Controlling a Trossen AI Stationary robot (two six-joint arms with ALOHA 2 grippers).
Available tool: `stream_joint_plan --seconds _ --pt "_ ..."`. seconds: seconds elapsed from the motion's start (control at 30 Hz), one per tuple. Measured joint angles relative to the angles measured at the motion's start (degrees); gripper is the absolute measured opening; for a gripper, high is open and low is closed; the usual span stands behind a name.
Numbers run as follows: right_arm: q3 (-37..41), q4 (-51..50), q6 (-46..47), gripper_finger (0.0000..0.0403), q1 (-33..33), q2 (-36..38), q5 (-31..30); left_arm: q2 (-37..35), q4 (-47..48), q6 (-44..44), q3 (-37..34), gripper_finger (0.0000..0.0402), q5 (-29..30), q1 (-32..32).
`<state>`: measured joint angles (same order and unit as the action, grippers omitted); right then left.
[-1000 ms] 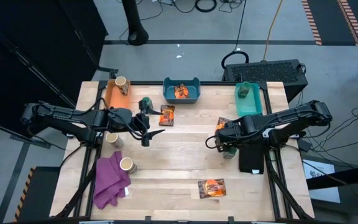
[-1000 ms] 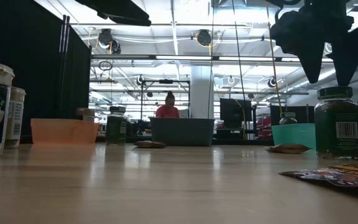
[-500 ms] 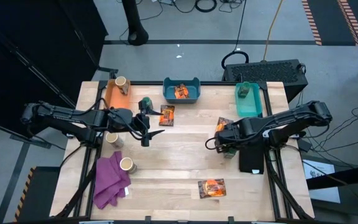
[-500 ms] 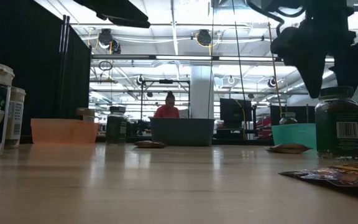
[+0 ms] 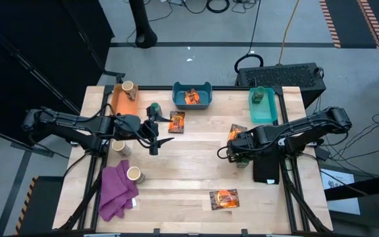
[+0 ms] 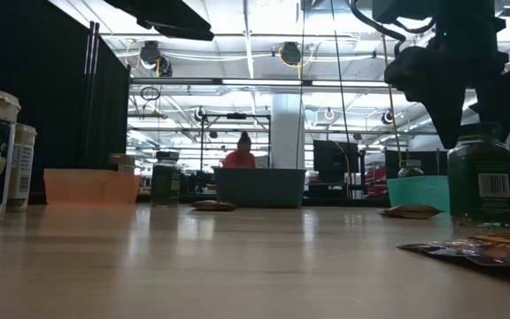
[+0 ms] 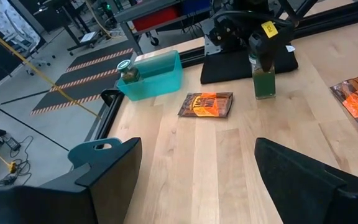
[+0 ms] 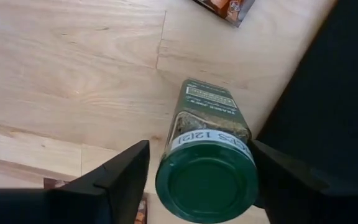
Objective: Sort spices by type
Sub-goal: Put the right green seasoning bottle into the light blue bin
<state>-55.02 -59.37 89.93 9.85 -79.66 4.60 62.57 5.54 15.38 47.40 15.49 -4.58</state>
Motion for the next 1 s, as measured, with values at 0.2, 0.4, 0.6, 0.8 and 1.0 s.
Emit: stream_joint_plan --seconds 0.2,0.4,0.6,0.8,1.0 --pt "-0.02 -0.02 1.54 0.0176 0.00 0.02 0.09 0.00 0.15 -0.02 0.00 0.0317 -0.02 0.00" --pt "-0.03 0.00 1.24 0.0176 0.00 0.03 0.12 0.00 0.15 -0.03 0.01 0.0317 -0.02 0.00" --pt "-3.59 -1.50 -2.96 0.0176 -0.39 0.52 1.17 0.00 0.15 -0.06 0.02 0.0317 -0.02 0.01" --pt "-12.83 -5.19 -9.29 0.0176 -1.61 0.57 0.85 0.00 -0.14 -0.05 0.00 0.0317 -0.02 0.00" --pt "-22.13 -5.83 -17.31 0.0176 -4.98 0.00 -3.09 0.00 -0.79 -0.05 0.00 0.0317 -0.02 0.00"
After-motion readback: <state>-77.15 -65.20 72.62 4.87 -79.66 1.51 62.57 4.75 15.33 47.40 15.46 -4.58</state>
